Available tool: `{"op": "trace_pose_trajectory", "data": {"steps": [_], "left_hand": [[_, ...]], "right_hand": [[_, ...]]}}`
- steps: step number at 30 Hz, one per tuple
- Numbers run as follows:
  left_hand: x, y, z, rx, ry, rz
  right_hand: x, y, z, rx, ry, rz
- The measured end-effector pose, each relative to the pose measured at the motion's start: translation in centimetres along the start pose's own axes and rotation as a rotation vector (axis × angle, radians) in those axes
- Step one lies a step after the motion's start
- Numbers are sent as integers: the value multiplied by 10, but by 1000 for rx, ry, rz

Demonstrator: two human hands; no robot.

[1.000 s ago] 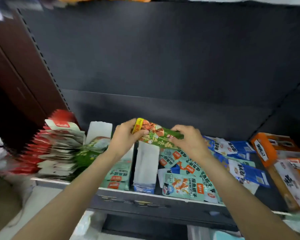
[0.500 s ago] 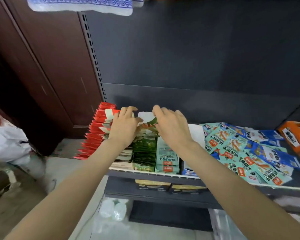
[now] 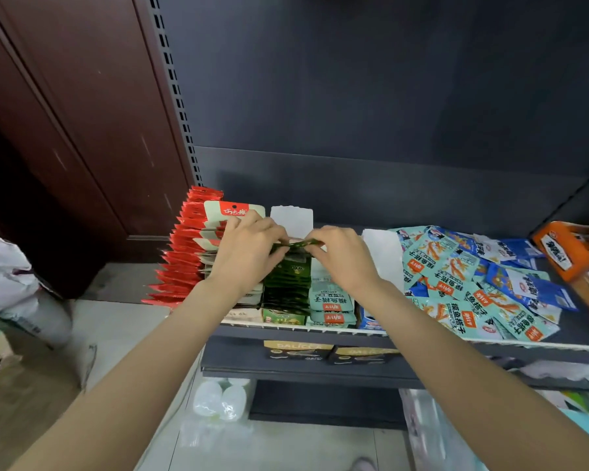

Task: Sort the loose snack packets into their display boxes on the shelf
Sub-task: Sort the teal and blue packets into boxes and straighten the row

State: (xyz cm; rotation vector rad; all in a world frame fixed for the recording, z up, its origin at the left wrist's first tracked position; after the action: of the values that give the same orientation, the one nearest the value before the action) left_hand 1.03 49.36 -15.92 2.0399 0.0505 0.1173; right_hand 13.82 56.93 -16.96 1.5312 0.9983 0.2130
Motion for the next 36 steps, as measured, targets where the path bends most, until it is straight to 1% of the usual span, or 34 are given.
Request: {"op": "trace_pose_trajectory", "data": {"steps": [1,3,4,6,9,11,13,15,18,20,22,24,27,29,33,35,36], "left_hand": [[2,-2,0,-48,-11,-34],[5,-8,-1,-163,11,-89],[5,-9,-2,-194,40,-93],[11,-7,-5,-192,90,-60],[35,-5,-14,-147,64,18],[62,-11,-26,-135,46,120],[99,-24,-41,-116,25,219],[140,-42,-57,-121,41,335],[200,-81,-83,-239,80,445],[235,-113,-100,-349,99,448],[261,-146,-113,-472,175,393],[274,-180,-122,-584,247,293],[274,-223,-129,-678,356,236],[269,-240,-130,-690,429,200],[258,-248,-132,-613,521,87],[259,-248,-133,-596,547,94],[260,-249,-133,-612,564,104]], "right_hand": [[-1,-4,-2,-27,5,2],[0,-11,-2,-111,-10,-84],[2,-12,-1,-147,-31,-154],[11,-6,2,-159,-72,-280],[38,11,7,-67,-111,-367],[68,24,12,24,-152,-395],[102,36,19,100,-208,-383],[141,44,28,113,-271,-312],[212,44,44,56,-349,-122],[258,40,53,-7,-413,-54],[298,37,58,-122,-471,-23],[328,34,57,-279,-454,40],[352,31,53,-443,-378,135],[362,25,56,-495,-370,125],[371,18,63,-451,-379,40],[372,18,63,-438,-379,40],[372,17,63,-434,-381,42]]}}
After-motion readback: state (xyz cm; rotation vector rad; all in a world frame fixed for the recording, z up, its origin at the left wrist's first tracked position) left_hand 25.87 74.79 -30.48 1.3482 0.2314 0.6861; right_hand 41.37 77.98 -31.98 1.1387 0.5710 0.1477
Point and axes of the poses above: each hand's wrist, its own z-axis away from the middle knuckle, its own y-axis out of the back of the hand, x = y × z, the point moved 4 cm from there along -z, towards the middle knuckle, and after that the axes turned 3 degrees about x, right-handed, at the moved point
